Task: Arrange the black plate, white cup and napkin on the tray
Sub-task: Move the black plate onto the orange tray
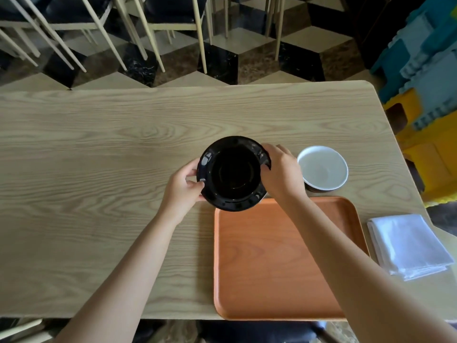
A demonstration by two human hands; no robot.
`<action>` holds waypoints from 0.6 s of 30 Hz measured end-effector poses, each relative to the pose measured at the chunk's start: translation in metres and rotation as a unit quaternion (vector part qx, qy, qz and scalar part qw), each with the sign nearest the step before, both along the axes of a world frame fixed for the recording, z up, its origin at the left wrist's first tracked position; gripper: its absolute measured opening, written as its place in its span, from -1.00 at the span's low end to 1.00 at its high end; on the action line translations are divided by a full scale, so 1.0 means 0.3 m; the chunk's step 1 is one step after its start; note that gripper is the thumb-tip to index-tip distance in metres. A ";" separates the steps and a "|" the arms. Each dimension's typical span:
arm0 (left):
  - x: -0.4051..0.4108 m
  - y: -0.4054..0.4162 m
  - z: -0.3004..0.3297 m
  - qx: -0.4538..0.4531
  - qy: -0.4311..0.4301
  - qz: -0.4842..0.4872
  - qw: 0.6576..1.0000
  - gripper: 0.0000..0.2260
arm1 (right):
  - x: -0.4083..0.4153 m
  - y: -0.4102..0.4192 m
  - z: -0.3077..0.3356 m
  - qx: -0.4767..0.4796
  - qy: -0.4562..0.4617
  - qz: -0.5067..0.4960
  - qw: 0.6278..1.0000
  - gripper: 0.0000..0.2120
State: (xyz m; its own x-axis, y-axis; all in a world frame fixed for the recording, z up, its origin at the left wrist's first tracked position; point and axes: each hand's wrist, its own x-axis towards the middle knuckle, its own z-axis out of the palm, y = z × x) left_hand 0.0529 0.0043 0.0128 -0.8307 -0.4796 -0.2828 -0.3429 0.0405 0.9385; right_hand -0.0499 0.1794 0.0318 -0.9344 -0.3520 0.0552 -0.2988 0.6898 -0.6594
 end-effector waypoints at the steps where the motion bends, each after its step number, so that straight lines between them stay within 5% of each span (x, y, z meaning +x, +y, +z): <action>1: 0.024 0.009 0.010 0.014 -0.003 0.005 1.000 -0.47 | 0.014 0.022 0.012 -0.026 -0.014 0.002 1.000 -0.66; 6: 0.133 0.065 0.018 0.077 -0.012 -0.028 0.997 -0.66 | 0.101 0.163 0.005 -0.078 -0.121 0.011 0.989 -0.63; 11: 0.196 0.112 -0.032 0.110 -0.045 -0.079 0.990 -0.58 | 0.188 0.266 -0.070 -0.141 -0.236 -0.031 0.961 -0.53; 18: 0.244 0.163 -0.088 -0.010 -0.098 -0.066 0.993 -0.56 | 0.269 0.325 -0.149 -0.170 -0.289 -0.064 0.940 -0.46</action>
State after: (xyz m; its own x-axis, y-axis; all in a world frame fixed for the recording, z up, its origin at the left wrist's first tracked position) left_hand 0.1260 0.0531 -0.0135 -0.8170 -0.3769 -0.4363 -0.5086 0.1146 0.8533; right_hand 0.0306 0.2768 -0.0129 -0.8759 -0.2888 -0.3866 0.2487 0.4165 -0.8745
